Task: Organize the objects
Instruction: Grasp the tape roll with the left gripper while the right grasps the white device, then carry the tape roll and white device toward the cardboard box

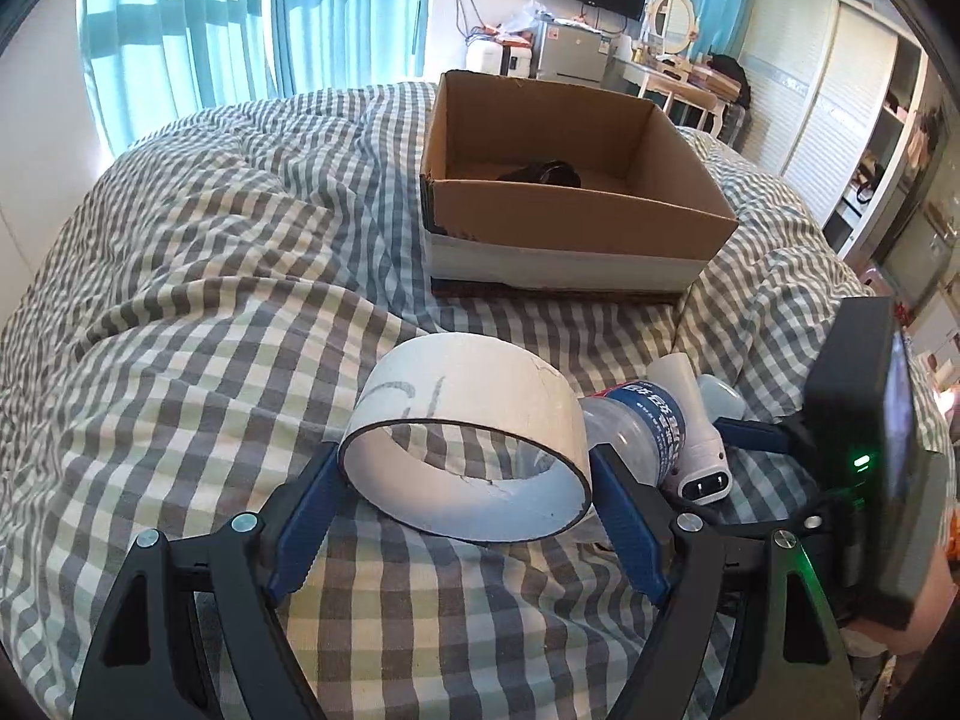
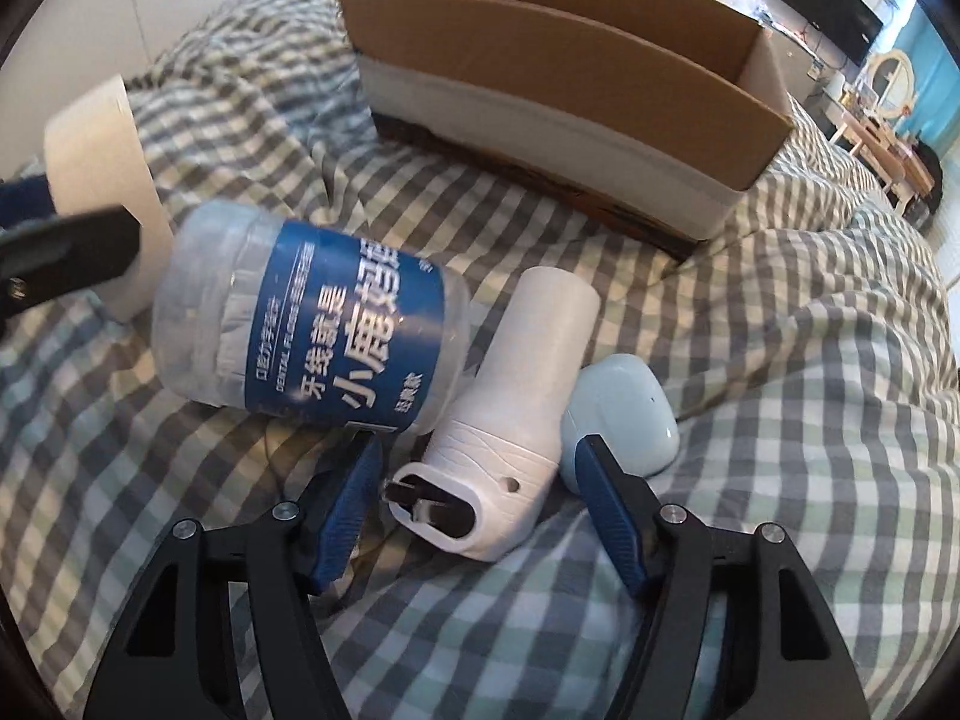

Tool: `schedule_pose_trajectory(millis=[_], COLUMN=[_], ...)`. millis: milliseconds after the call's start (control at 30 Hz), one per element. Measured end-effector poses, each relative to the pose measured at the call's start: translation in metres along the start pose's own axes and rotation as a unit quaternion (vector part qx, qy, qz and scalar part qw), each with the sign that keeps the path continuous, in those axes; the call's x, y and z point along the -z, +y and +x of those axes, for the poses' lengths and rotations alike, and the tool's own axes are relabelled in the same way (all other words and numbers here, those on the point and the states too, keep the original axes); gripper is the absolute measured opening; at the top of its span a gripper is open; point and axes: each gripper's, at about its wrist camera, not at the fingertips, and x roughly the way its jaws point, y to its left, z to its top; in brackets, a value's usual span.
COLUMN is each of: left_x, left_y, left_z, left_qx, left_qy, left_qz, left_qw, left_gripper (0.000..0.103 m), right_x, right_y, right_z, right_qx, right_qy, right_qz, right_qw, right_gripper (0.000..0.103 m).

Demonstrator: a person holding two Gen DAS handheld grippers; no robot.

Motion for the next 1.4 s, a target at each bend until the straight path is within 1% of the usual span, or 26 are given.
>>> schedule_pose_trajectory(millis=[33, 67, 133, 167, 333, 433, 500, 567, 700, 800, 1000, 1233, 1400], left_x=[0.0, 0.0, 0.001, 0.002, 0.004, 0.005, 0.006, 0.006, 0.008, 0.01, 0.01, 0.004, -0.008], left_y=[0.0, 0.001, 0.001, 0.001, 0.002, 0.002, 0.001, -0.001, -0.006, -0.01, -0.017, -0.025, -0.028], left_z=[0.0, 0.0, 0.0, -0.001, -0.002, -0.003, -0.004, -0.005, -0.008, -0.013, -0.025, -0.04, -0.051], left_qx=[0.002, 0.004, 0.007, 0.009, 0.009, 0.007, 0.005, 0.001, -0.004, -0.005, -0.013, -0.016, -0.025], left_qy=[0.0, 0.0, -0.001, -0.002, -0.003, -0.004, -0.005, -0.005, -0.005, -0.008, -0.018, -0.033, -0.051], left_qz=[-0.001, -0.003, -0.005, -0.005, -0.004, -0.001, 0.0, 0.001, 0.006, 0.01, 0.016, 0.024, 0.025], left_qw=[1.0, 1.0, 1.0, 0.9999, 0.9999, 1.0, 1.0, 1.0, 1.0, 0.9999, 0.9996, 0.999, 0.9981], left_gripper=[0.083, 0.083, 0.083, 0.083, 0.083, 0.083, 0.083, 0.083, 0.083, 0.083, 0.083, 0.083, 0.083], right_x=[0.0, 0.0, 0.0, 0.001, 0.004, 0.006, 0.007, 0.009, 0.003, 0.002, 0.015, 0.008, -0.002], right_y=[0.003, 0.006, 0.009, 0.008, -0.002, -0.011, -0.017, -0.019, -0.014, -0.019, -0.02, -0.021, -0.026], right_z=[0.002, 0.005, 0.007, 0.007, -0.005, -0.021, -0.032, -0.044, -0.052, -0.062, -0.09, -0.111, -0.134], right_qx=[0.003, 0.006, 0.023, 0.023, 0.0, -0.025, -0.033, -0.032, -0.031, -0.029, -0.03, -0.035, -0.032], right_qy=[0.002, 0.005, 0.006, 0.006, -0.004, -0.021, -0.034, -0.046, -0.064, -0.078, -0.107, -0.138, -0.167], right_qz=[-0.007, -0.013, -0.02, -0.019, 0.002, 0.023, 0.03, 0.031, 0.031, 0.03, 0.034, 0.035, 0.03], right_qw=[1.0, 1.0, 1.0, 1.0, 1.0, 0.999, 0.998, 0.998, 0.997, 0.996, 0.993, 0.989, 0.985], right_gripper=[0.067, 0.064, 0.054, 0.053, 0.052, 0.051, 0.051, 0.051, 0.051, 0.051, 0.051, 0.051, 0.051])
